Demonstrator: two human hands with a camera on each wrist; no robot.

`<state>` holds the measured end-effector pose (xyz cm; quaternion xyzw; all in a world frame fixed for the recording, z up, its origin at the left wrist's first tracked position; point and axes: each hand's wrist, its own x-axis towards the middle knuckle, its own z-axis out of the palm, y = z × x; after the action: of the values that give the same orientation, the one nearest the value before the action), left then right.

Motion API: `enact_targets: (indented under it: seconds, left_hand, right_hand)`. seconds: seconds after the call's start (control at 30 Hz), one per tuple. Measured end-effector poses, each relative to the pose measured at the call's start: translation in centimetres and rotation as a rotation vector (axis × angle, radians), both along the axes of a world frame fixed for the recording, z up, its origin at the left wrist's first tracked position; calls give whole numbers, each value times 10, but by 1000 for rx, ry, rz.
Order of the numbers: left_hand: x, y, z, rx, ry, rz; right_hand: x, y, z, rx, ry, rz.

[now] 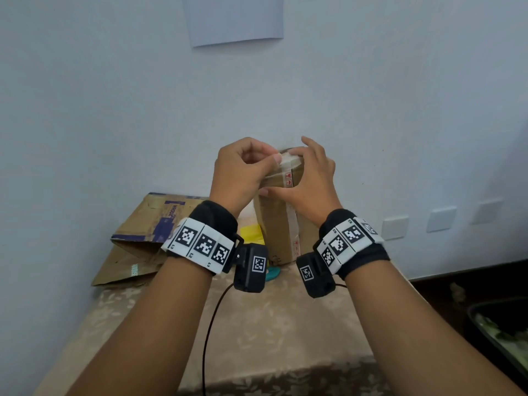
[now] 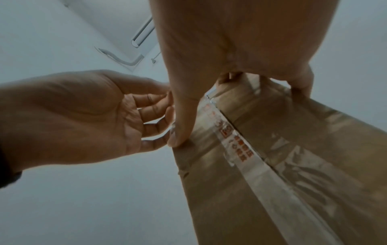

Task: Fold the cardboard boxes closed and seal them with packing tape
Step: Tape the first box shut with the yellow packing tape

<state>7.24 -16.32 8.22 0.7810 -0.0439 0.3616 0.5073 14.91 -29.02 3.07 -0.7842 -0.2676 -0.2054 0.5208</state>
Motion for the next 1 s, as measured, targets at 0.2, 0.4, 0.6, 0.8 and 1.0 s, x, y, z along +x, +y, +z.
enact_targets:
  seconds: [0.2, 0.4, 0.6, 0.8, 1.0]
  left_hand:
    - [6, -7, -7, 128, -25, 119]
    - [13, -8, -12, 159, -1, 136]
    - [13, -9, -12, 258, -13, 173]
    - [15, -11, -17, 413, -52, 227]
    - [19, -10, -20, 498, -89, 283]
  right_hand:
    - [6, -13, 7, -107, -3, 62]
    - [13, -22, 2, -94, -66, 32]
    - [14, -27, 10, -210, -18, 102]
    - [10, -37, 20, -238, 91, 224]
    - [15, -37, 22, -152, 145, 266]
